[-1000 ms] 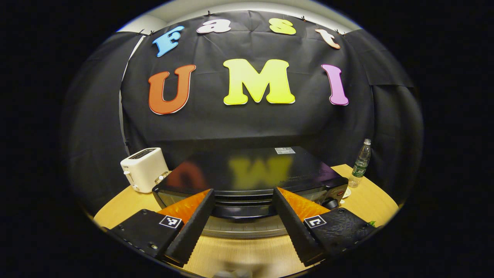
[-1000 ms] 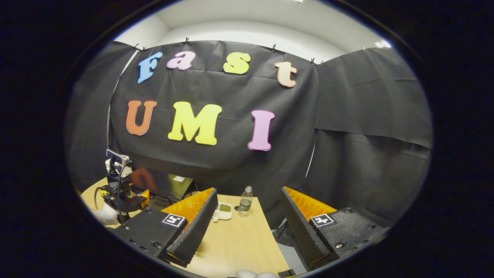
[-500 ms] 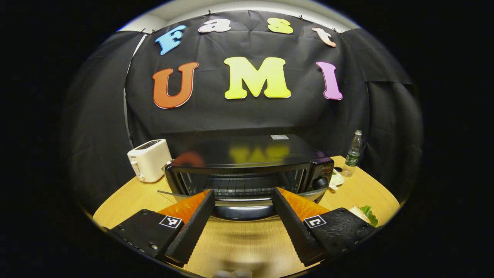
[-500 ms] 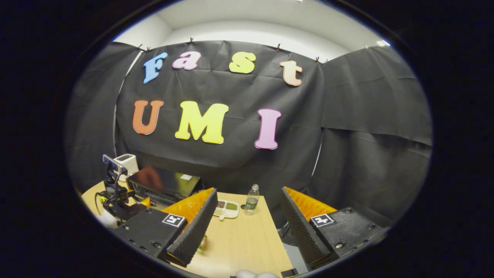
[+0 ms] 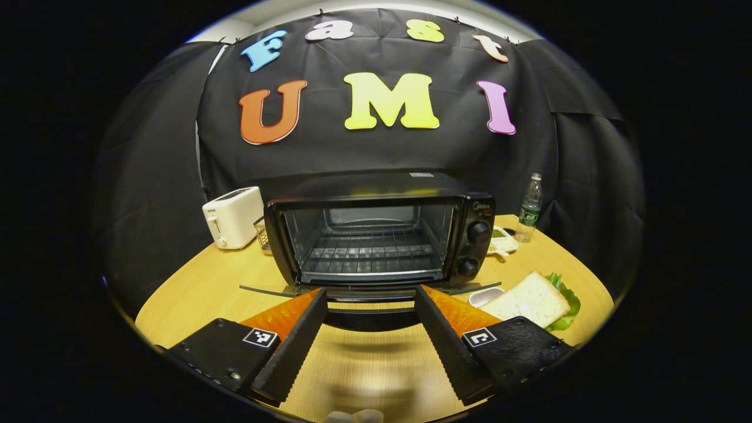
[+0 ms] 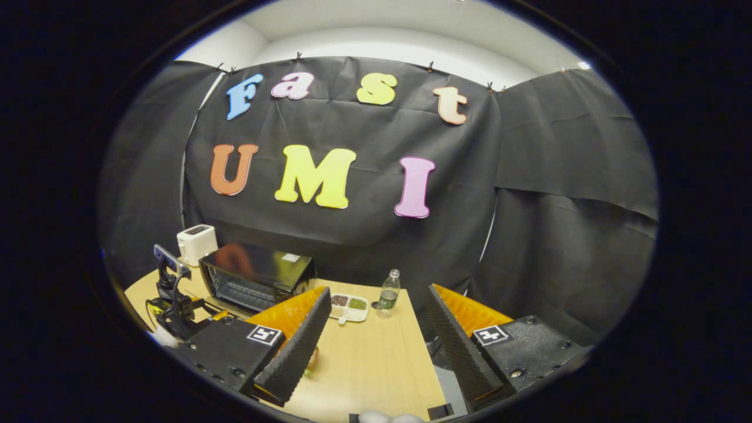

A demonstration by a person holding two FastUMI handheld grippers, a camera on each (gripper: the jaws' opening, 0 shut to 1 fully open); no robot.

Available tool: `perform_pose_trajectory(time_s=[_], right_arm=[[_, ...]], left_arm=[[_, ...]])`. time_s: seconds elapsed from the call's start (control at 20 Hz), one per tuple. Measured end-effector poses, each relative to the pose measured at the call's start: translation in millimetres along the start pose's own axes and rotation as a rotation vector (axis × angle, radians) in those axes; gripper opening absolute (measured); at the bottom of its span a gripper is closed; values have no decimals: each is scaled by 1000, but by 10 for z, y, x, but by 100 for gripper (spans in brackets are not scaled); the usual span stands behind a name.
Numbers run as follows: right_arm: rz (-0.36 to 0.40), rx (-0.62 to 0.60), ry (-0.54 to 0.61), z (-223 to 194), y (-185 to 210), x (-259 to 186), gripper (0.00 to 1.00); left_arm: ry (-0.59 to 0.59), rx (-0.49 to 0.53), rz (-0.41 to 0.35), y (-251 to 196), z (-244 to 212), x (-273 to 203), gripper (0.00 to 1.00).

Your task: Open the electric oven with the left hand, put the food in, and close the electric oven.

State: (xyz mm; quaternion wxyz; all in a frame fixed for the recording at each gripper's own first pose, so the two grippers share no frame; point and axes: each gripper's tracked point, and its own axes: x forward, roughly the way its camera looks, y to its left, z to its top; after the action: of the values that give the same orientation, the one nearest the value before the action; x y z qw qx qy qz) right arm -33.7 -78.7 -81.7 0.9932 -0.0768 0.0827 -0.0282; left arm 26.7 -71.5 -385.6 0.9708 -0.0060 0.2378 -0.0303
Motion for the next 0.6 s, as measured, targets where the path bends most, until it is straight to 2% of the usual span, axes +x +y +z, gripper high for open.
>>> perform_pose_trajectory(time_s=[0.5,0.55,0.6], right_arm=[[15,-20,58,-281,62,26,100],[18,-17,66,-318,65,33,100],[19,-16,71,-353,72,36,100]], left_arm=[[104,12,2,-13,-654,-69,98],[116,14,5,-15,-711,-64,90],[127,14,3,-2,-756,-26,98]])
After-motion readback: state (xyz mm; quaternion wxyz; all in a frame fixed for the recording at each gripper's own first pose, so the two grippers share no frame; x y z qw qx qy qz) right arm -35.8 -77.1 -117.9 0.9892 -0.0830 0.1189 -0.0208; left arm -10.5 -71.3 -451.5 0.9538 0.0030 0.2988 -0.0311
